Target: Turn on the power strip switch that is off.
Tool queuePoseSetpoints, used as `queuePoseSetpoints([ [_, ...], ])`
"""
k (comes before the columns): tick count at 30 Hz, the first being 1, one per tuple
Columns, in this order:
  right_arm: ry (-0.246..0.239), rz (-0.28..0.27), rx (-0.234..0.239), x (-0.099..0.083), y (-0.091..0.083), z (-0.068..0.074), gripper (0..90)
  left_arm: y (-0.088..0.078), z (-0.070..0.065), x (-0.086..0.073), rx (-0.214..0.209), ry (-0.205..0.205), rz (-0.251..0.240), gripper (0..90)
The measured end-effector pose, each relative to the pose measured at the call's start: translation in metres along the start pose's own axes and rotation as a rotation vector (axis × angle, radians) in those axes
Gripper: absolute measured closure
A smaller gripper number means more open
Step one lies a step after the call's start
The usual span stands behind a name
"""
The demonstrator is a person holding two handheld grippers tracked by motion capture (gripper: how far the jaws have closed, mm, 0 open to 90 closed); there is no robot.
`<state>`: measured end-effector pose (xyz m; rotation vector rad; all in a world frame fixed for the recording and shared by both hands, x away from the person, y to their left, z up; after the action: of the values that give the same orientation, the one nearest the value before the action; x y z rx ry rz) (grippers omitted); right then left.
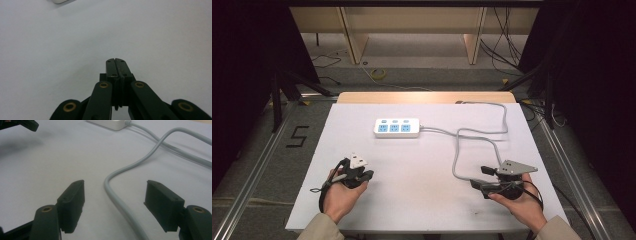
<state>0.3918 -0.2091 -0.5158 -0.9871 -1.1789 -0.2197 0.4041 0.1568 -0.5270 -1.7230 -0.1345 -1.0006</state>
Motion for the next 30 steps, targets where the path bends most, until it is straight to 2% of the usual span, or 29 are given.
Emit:
queuePoseSetpoints([
  [5,0.0,0.003,-0.002,0.0,0.0,0.001,32.9,0.002,0.002,0.002,0.006,-0.02,0.006,89.7],
  [30,0.001,0.001,0.0,-0.002,0.002,0.0,32.8,0.007,0.023,0.025,0.032,-0.048,0.0,89.7],
])
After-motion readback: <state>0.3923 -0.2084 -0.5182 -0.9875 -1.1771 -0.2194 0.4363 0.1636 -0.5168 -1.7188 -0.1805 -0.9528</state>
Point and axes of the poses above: each handheld gripper's, and its own axes: y roughly forward along the jaws, x roughly out of its top, z roughly to its left, the point moved 9 cm from there along y, roughly forward along the jaws, and after that the axes turned 6 degrees about -x, right-handed, at the moved point
